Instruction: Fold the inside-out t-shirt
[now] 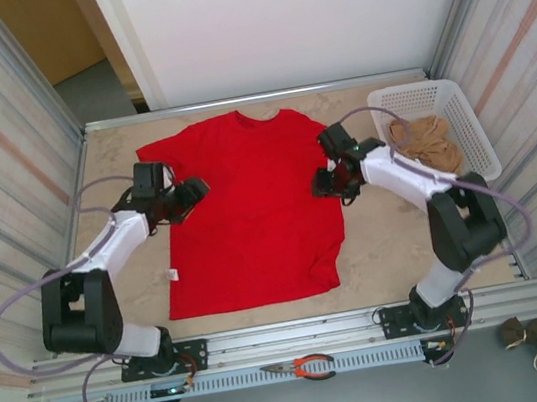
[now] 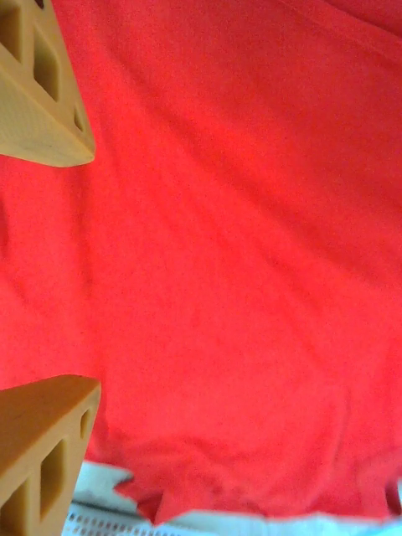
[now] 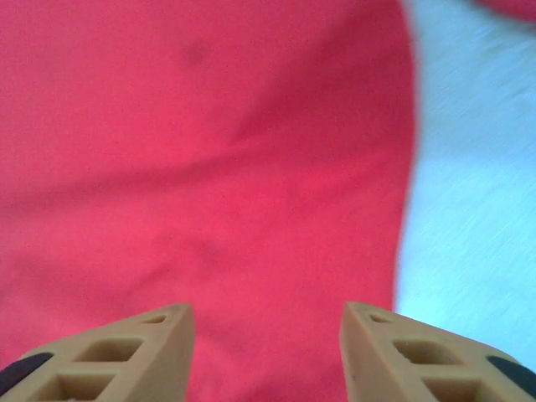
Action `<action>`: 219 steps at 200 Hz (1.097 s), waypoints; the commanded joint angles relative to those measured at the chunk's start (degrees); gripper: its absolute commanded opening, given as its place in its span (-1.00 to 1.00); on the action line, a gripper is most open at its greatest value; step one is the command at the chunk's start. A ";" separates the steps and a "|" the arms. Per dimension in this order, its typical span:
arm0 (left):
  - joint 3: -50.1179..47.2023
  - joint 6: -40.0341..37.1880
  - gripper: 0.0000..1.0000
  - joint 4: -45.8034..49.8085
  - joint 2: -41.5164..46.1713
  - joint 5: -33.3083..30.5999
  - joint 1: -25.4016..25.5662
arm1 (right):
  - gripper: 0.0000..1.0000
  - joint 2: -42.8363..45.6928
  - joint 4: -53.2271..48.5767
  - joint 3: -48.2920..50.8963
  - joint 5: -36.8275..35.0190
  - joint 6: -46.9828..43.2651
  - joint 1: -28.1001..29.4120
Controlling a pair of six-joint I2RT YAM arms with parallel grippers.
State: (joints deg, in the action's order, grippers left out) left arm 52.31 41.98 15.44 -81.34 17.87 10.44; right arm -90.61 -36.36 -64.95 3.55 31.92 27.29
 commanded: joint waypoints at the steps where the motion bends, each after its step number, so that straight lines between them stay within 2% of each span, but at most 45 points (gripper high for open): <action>1: 1.19 -5.09 0.36 7.13 4.63 -0.51 0.24 | 0.06 6.30 -3.54 5.41 -4.99 3.48 6.34; 29: -0.55 -5.50 0.38 9.10 9.23 1.15 0.94 | 0.20 11.57 -6.45 10.35 -10.28 8.67 17.74; 59: -3.17 -5.98 0.40 10.52 12.97 2.17 2.92 | 0.28 10.35 -9.29 11.26 -15.24 13.13 27.49; 107: -6.76 -6.46 0.40 11.88 15.65 2.25 4.72 | 0.25 3.26 -9.11 9.60 -17.49 16.56 34.65; 133: -8.23 -6.38 0.40 12.07 16.84 2.41 4.99 | 0.20 1.31 -8.03 9.83 -17.23 17.76 36.00; 145: -8.53 -6.41 0.40 12.28 17.33 2.34 5.03 | 0.09 0.63 -7.94 10.07 -17.26 18.11 36.17; 156: -8.64 -6.64 0.40 12.54 17.69 2.35 5.04 | -0.13 0.43 -7.78 10.35 -17.43 18.18 36.17; 164: -8.71 -6.90 0.40 12.82 17.84 2.35 5.20 | -0.33 0.60 -7.78 10.52 -17.66 18.13 36.04; 184: -8.78 -8.15 0.40 13.54 18.26 2.06 5.49 | -0.99 2.48 -8.56 9.97 -18.04 17.59 35.29; 219: -8.84 -12.48 0.39 14.42 19.59 -1.35 9.46 | -1.00 11.13 -9.47 9.84 -17.44 17.07 31.31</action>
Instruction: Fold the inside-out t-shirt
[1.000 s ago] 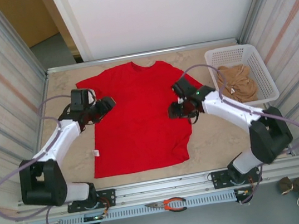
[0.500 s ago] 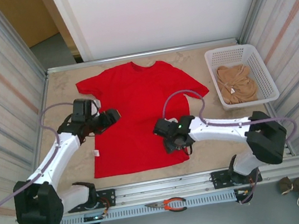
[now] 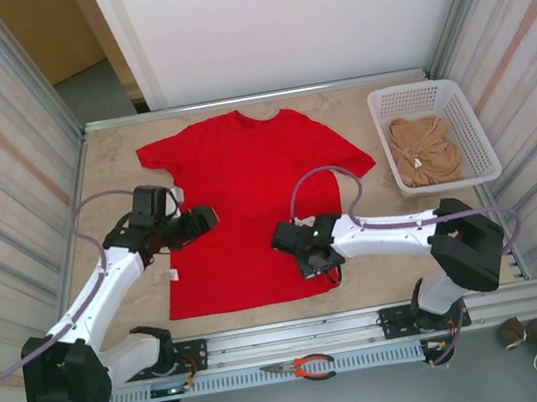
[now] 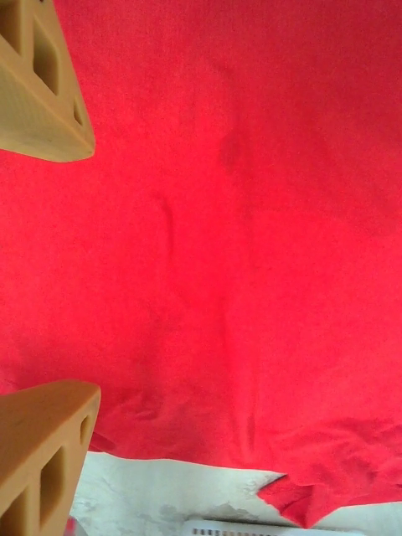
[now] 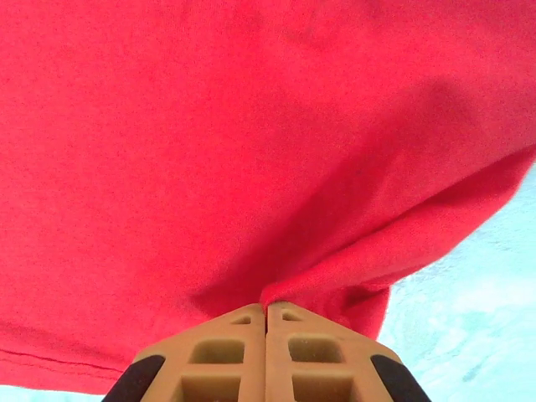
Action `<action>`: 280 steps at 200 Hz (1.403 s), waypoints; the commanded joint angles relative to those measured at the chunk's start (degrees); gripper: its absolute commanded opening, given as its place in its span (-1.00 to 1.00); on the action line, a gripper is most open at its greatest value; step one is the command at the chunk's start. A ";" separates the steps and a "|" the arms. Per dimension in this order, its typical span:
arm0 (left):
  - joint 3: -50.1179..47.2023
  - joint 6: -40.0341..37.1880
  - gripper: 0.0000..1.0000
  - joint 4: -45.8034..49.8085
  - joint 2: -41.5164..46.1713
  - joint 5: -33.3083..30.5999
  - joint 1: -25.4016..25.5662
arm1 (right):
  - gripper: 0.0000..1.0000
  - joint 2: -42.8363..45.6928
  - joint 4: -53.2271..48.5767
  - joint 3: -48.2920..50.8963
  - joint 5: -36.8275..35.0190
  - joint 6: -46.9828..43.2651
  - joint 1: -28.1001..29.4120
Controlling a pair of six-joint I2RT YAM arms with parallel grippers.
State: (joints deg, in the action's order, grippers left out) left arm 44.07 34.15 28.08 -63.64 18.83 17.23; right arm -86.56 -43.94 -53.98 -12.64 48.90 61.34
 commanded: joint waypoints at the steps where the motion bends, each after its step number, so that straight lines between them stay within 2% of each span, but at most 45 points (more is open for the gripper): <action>1: -0.63 -4.72 0.39 1.75 1.91 -2.53 2.91 | -1.00 7.45 -1.87 -1.09 -1.20 0.07 -2.91; 33: -1.15 -9.43 0.39 1.44 2.68 -10.24 11.95 | -1.00 16.44 -0.98 0.24 2.19 -0.27 -7.81; 60: -2.83 -13.78 0.39 -2.04 2.71 -17.90 22.67 | -1.00 20.88 0.11 1.76 5.17 -0.34 -11.36; 112: -8.55 -16.97 0.41 -15.87 2.02 -30.19 42.49 | -1.00 22.57 0.44 2.91 6.14 -0.28 -12.91; 146: -7.79 -18.06 0.42 -19.37 -2.68 -37.12 52.43 | -1.00 22.74 0.74 3.26 6.36 -0.28 -13.13; 179: -5.96 -18.65 0.42 -21.47 -9.86 -38.64 57.50 | -1.00 22.92 1.22 3.53 6.70 -0.21 -13.35; 207: -3.79 -18.90 0.44 -22.03 -15.52 -39.77 59.87 | -1.00 23.44 1.49 3.59 7.07 -0.03 -13.28; 252: -2.80 -19.00 0.45 -23.08 -20.65 -41.01 60.27 | -1.00 24.26 1.49 3.87 7.27 0.18 -13.53; 280: -2.03 -17.28 0.42 -20.95 -23.60 -44.23 60.03 | -1.00 24.69 1.49 4.05 7.45 0.25 -13.61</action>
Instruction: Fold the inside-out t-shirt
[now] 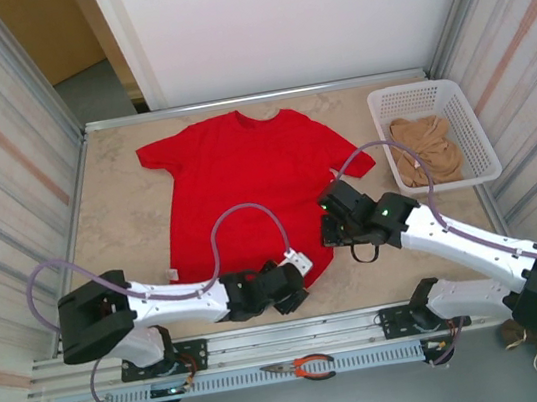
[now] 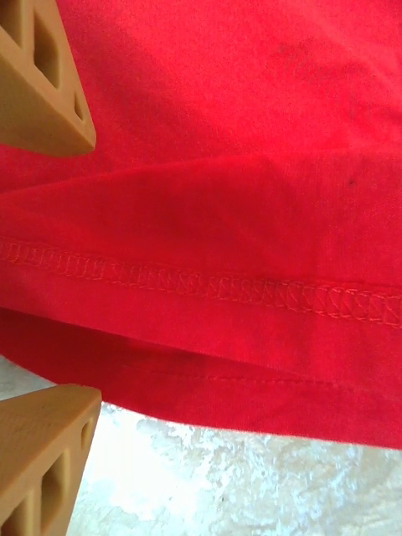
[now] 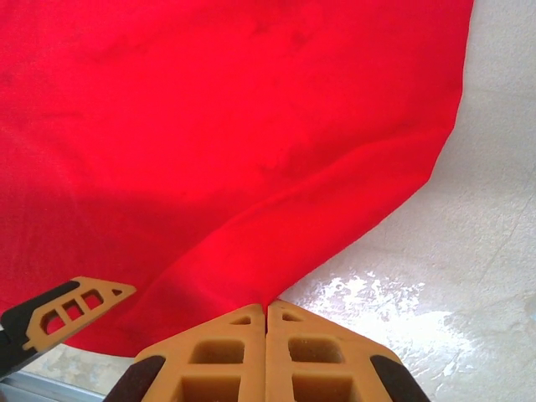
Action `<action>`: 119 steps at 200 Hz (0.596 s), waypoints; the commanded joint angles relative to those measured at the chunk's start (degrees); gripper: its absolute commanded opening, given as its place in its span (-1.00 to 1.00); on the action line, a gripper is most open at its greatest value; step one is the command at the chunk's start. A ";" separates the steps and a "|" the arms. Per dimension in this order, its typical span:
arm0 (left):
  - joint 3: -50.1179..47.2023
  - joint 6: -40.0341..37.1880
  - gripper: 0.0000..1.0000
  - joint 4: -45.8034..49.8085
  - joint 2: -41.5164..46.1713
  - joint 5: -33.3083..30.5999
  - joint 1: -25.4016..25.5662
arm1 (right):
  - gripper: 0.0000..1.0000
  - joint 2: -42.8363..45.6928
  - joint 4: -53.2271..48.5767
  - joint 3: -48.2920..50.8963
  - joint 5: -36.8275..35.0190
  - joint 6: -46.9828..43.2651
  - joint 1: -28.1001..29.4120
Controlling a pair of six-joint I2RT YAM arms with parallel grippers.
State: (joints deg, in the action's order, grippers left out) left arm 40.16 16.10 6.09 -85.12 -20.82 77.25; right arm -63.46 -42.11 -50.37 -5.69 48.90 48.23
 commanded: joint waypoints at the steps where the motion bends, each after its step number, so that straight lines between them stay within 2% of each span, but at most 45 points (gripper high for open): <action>1: 1.91 0.91 0.42 1.25 -2.27 -4.76 0.05 | -1.00 1.59 -0.34 0.49 0.46 0.24 -0.50; 26: 2.23 2.92 0.26 4.27 -3.81 -8.24 -0.85 | -1.00 1.85 -0.48 0.69 0.48 0.23 -0.59; 60: 0.23 4.79 -0.19 6.22 -2.25 -10.79 -2.25 | -1.00 2.52 -0.61 1.36 0.66 0.31 -1.08; 81: -1.56 5.60 -0.38 6.62 -0.63 -10.73 -3.42 | -1.00 2.95 -0.61 1.79 0.81 0.41 -1.55; 100: -3.55 6.56 -0.40 6.17 0.42 -10.03 -4.33 | -1.00 3.32 -0.54 2.27 0.94 0.60 -1.91; 119: -4.94 7.32 -0.24 5.57 0.90 -9.13 -4.44 | -1.00 3.52 -0.43 2.51 1.20 0.66 -2.19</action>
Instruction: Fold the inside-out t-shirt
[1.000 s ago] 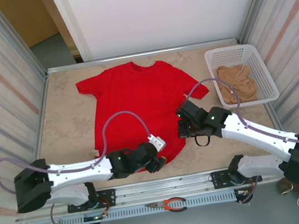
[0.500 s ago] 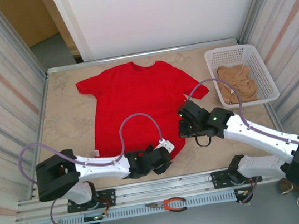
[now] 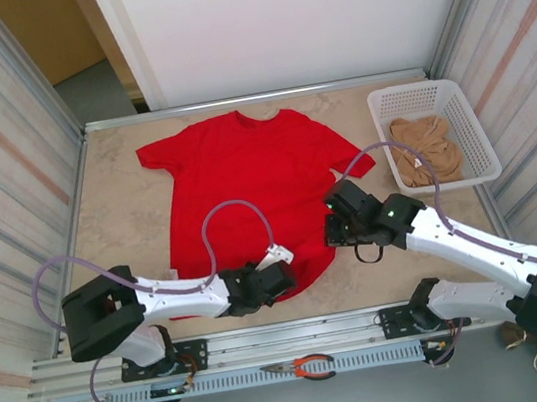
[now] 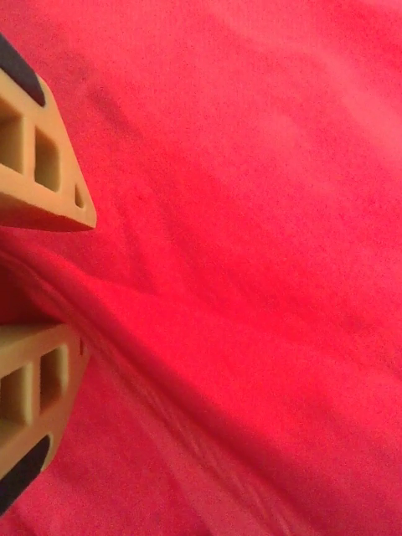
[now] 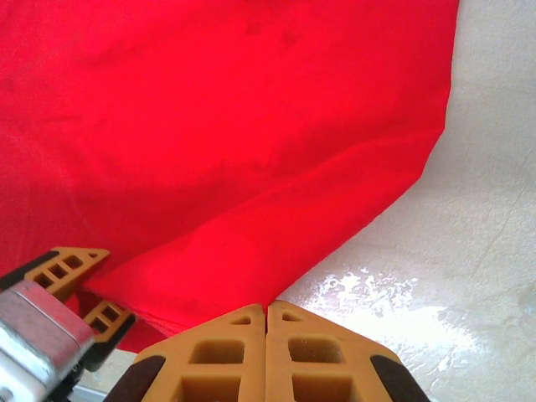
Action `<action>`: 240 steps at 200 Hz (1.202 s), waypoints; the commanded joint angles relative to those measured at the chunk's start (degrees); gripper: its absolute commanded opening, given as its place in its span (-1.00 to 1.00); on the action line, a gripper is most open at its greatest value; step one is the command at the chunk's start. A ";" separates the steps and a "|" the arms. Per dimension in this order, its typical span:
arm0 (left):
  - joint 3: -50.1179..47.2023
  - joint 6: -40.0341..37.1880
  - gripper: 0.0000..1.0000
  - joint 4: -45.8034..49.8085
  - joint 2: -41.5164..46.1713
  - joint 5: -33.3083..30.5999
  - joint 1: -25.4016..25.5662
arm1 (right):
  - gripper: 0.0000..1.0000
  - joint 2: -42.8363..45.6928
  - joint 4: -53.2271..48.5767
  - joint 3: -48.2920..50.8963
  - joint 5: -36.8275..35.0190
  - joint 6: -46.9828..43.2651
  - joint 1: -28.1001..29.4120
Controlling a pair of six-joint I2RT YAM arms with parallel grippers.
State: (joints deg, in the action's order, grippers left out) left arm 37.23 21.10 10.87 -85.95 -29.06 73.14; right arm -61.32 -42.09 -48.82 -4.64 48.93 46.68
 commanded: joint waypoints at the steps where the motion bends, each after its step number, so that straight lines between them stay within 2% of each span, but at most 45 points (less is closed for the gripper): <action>1: -2.05 2.43 -0.23 0.76 1.74 -0.86 -0.30 | -1.00 1.38 -0.45 0.94 0.16 0.64 -0.68; 13: -2.62 2.92 -0.16 0.46 1.84 -0.17 -0.31 | -1.00 1.46 -0.45 1.01 0.16 0.64 -0.70; 26: -3.10 3.20 -0.20 0.04 1.87 0.44 -0.36 | -1.00 1.55 -0.45 1.14 0.16 0.64 -0.79; 31: -3.24 3.17 -0.28 -0.08 1.93 0.67 -0.29 | -1.00 1.55 -0.44 1.14 0.21 0.64 -0.77; 56: -2.29 2.68 -1.00 1.33 3.71 0.21 -0.42 | -1.00 1.66 -0.21 1.61 0.33 0.82 -0.81; 84: 2.22 0.28 -1.00 6.76 10.30 -0.93 -1.06 | -1.00 2.63 1.86 4.11 0.46 1.43 -0.97; 103: 5.66 -2.36 -1.00 8.94 15.01 2.26 -3.10 | -1.00 3.78 4.62 6.53 0.90 1.35 -1.43; 112: 7.33 -3.18 -1.00 9.95 16.62 3.98 -4.34 | -0.75 4.16 5.82 7.56 1.36 1.03 -1.83; 121: 8.94 -4.20 -1.00 10.87 17.75 6.20 -5.82 | -0.38 4.33 7.20 8.54 1.86 0.53 -2.13; 126: 9.81 -4.64 -1.00 11.36 18.17 7.63 -6.70 | -0.30 4.37 7.95 9.07 2.28 0.31 -2.21; 145: 13.07 -6.26 -1.00 13.49 18.23 15.37 -10.20 | -0.23 7.81 9.82 10.43 3.11 0.12 -2.37; 157: 14.35 -6.81 -1.00 14.74 17.71 16.03 -10.58 | -0.13 9.11 10.50 10.88 3.89 0.12 -2.35; 177: 14.16 -6.91 -1.00 14.41 16.38 17.88 -10.57 | 0.19 9.99 10.80 11.35 4.68 -0.31 -2.05; 192: 12.98 -6.48 -1.00 13.33 14.58 19.33 -10.57 | 0.30 9.84 11.40 11.74 5.34 -0.74 -1.54; 224: 10.88 -4.74 -0.59 11.26 8.98 20.90 -10.57 | 0.40 6.59 13.94 12.16 5.86 -1.29 1.13; 240: 9.53 -4.00 -0.54 10.11 6.73 20.69 -10.57 | 0.40 3.73 14.90 11.95 5.08 -1.21 3.02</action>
State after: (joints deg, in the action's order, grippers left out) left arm 48.88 16.14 22.20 -76.62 -10.02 62.61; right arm -54.43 -29.61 -37.17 0.34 48.86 47.35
